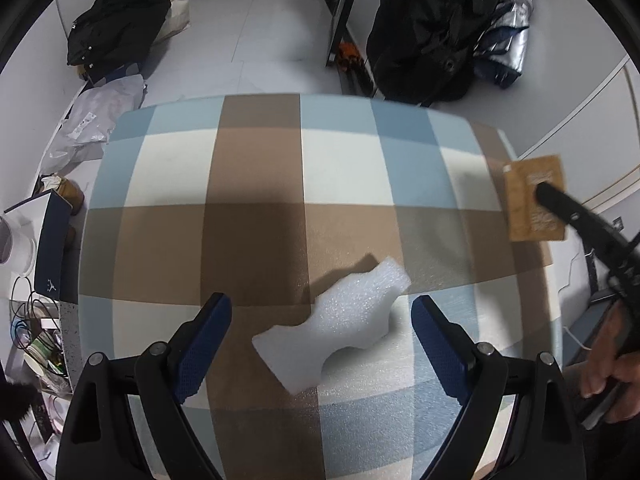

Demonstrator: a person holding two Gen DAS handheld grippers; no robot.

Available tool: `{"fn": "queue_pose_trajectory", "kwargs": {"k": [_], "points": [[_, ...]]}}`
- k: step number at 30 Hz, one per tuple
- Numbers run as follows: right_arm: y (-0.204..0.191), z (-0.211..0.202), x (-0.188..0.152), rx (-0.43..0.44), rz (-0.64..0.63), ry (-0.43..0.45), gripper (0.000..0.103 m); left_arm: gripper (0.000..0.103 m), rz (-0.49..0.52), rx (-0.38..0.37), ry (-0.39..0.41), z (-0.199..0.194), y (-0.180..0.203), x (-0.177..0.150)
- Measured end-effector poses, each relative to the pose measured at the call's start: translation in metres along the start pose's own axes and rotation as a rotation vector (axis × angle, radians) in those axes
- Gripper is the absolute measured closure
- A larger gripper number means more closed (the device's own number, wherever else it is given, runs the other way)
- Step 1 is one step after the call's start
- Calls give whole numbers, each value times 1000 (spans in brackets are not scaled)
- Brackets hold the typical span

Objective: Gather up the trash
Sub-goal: 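Close the left gripper on the white foam piece while the right lifts the packet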

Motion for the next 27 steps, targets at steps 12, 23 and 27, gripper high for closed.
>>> {"fn": "queue_pose_trajectory", "kwargs": {"k": [12,23,27], "points": [[14,-12,2,16,40,9,98,23,93,73,-39,12,13,-13],[21,-20,3,6,57,27,98,41,130,62,-30,6,25,-16],[22,-25,4,1,65,38,98,41,123,43,-36,7,28,-17]]}}
Point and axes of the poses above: each gripper's, at about its wrist camera, not at the fingertips, and z roughly the way its jaws point, y to its right, x to its top, the point moved 10 cm from there along z, roughly the way its jaws point, and after that the axes turned 1 degree about z, right-handed, at the moved point
